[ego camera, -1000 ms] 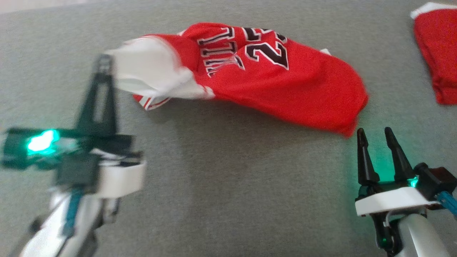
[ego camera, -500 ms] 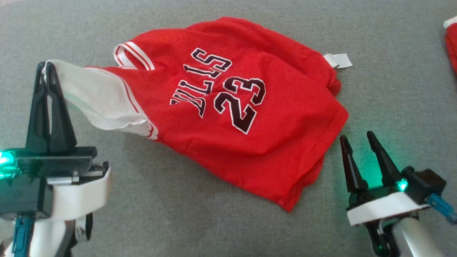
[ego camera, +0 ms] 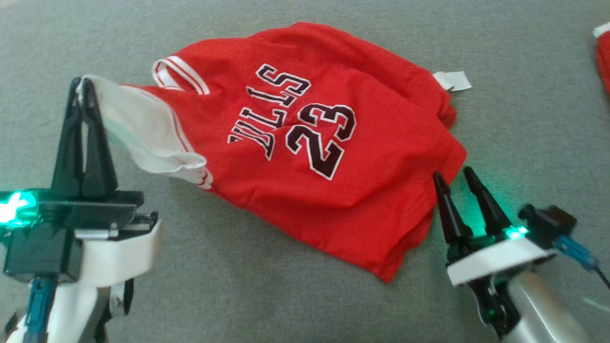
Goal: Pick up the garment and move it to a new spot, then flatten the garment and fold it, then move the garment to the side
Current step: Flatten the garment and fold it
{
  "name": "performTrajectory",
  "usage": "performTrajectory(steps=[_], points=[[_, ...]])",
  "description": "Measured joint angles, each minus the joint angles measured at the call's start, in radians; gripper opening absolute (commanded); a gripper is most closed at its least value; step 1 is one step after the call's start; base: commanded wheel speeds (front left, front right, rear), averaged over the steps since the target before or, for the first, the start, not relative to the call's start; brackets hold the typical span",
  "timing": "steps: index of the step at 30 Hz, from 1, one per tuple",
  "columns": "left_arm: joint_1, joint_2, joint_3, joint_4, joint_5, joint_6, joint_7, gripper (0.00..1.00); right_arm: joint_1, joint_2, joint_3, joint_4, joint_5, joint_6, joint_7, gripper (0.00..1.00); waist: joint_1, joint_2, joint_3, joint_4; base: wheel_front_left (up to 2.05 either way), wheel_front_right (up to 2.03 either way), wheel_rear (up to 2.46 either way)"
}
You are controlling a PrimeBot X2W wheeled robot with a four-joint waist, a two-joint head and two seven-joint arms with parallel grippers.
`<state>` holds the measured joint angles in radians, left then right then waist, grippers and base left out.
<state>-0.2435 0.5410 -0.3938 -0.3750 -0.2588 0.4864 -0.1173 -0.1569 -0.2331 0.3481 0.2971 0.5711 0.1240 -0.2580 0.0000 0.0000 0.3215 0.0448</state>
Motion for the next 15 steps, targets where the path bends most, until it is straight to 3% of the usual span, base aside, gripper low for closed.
performTrajectory(steps=[2, 3, 4, 10, 15], points=[[-0.015, -0.009, -0.010, 0.007, 0.000, -0.004, 0.000, 0.00, -0.047, -0.003, 0.043, 0.065, 0.044, 0.000, 0.000, 0.96, 0.0000, 0.0000, 0.003, 0.012, 0.00, 0.00, 0.00], [-0.022, -0.015, -0.017, 0.010, 0.000, -0.005, 0.000, 0.00, -0.066, -0.012, 0.070, 0.101, 0.049, 0.000, 0.000, 0.41, 0.0000, 0.0000, 0.004, 0.018, 0.00, 0.00, 0.00], [-0.029, -0.019, -0.024, 0.013, 0.000, -0.013, -0.001, 0.00, -0.087, -0.022, 0.083, 0.124, 0.049, 0.000, 0.000, 0.00, -0.0001, 0.0000, 0.006, 0.023, 0.00, 0.00, 0.00], [-0.078, -0.064, -0.056, 0.016, -0.022, -0.040, -0.043, 0.00, -0.235, -0.043, -0.016, 0.162, 0.024, 0.000, 0.000, 0.00, 0.0001, 0.0000, 0.031, 0.045, 0.00, 0.00, 0.00], [-0.149, -0.126, -0.094, 0.018, -0.055, -0.092, -0.089, 0.00, -0.353, -0.139, -0.113, 0.158, -0.051, 0.000, 0.000, 0.00, 0.0001, 0.0000, 0.060, 0.053, 0.00, 0.00, 0.00]])
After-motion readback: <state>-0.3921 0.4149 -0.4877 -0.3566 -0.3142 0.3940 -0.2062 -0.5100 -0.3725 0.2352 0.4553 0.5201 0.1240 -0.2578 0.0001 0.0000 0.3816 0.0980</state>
